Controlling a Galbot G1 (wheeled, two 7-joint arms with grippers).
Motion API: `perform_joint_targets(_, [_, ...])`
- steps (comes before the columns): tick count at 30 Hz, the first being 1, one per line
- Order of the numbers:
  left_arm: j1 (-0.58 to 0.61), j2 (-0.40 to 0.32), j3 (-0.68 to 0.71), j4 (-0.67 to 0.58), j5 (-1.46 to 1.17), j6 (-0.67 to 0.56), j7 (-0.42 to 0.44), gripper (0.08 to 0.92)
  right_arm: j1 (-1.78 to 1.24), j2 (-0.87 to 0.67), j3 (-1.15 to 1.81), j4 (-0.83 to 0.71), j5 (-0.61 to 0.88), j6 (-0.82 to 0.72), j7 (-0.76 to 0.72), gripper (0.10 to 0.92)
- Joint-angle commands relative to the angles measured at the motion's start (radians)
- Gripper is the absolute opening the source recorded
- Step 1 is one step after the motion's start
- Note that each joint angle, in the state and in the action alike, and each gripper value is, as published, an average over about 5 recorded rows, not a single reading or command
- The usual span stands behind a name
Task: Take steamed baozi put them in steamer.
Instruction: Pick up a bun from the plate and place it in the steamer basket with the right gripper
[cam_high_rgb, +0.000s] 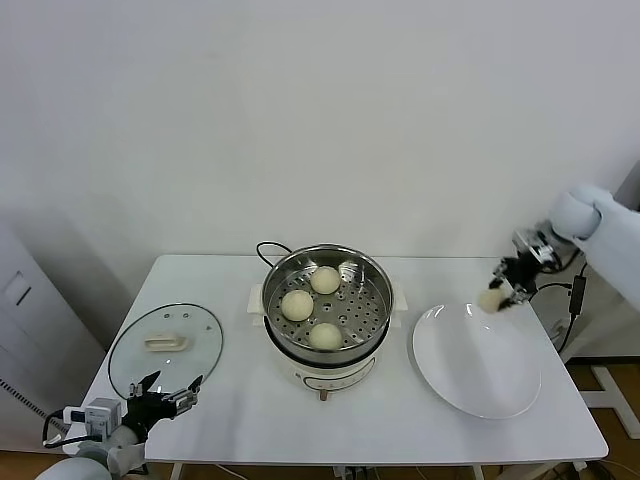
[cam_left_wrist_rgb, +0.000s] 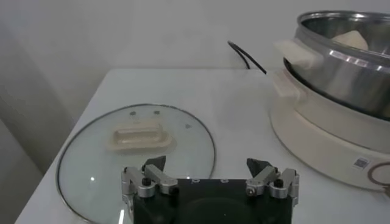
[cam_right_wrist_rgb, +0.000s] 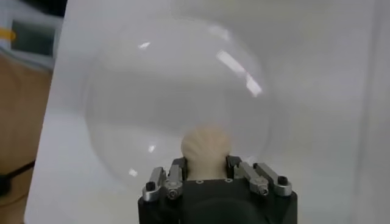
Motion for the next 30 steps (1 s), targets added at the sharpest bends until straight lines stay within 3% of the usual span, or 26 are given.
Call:
perform_joint_targets(1, [0.003, 0.008, -0.002, 0.000, 0.004, -0.002, 0.000, 0.823, 0.393, 0.072, -0.408, 0.181, 0.364, -0.211, 0.014, 0.423])
perform_joint_targets(14, [0.001, -0.006, 0.000, -0.002, 0.005, -0.004, 0.001, 0.823, 0.422, 0.273, -0.470, 0.238, 0.565, -0.425, 0.228, 0.429])
perform_joint_targets(30, [0.003, -0.022, -0.004, -0.006, 0.010, -0.008, 0.002, 0.823, 0.303, 0.326, -0.472, 0.294, 0.613, -0.577, 0.421, 0.432])
